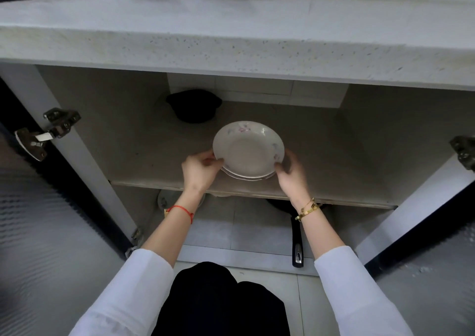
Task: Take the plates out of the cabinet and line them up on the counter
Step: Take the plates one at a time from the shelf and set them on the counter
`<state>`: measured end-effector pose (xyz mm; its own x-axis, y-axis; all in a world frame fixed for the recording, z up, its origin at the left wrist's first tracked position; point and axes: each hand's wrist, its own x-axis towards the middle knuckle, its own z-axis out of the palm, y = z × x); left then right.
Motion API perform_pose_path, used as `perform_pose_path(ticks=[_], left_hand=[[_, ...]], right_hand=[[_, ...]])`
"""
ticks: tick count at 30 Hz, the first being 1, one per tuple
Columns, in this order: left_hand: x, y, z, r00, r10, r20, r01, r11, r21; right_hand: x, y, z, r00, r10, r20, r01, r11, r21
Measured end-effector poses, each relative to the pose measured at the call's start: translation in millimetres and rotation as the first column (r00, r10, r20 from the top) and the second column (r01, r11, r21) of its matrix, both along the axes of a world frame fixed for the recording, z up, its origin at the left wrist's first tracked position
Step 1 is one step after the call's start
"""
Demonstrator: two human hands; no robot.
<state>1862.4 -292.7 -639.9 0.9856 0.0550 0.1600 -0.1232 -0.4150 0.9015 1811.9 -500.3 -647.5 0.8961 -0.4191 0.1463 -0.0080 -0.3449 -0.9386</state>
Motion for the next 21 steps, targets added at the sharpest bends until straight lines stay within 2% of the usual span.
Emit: perform_pose_path(ticks=[8, 16, 21], left_hand=[[-29, 6, 4, 0.999, 0.035, 0.011, -0.035, 0.999, -0.038], [-21, 10, -4, 0.996, 0.083, 0.044, -0.08, 0.994, -0.08], [-28, 18, 21, 0.992, 0.095, -0.08, -0.105, 0.985, -0.135]], right_hand=[[-27, 3, -8, 1.0, 0.022, 0.012, -0.022, 1.0, 0.007], [-22, 9, -17, 1.0, -0.016, 0.015, 0.016, 1.0, 0.019], [-31, 25, 16, 0.998, -0.022, -0.067, 0.024, 0.999, 0.022]])
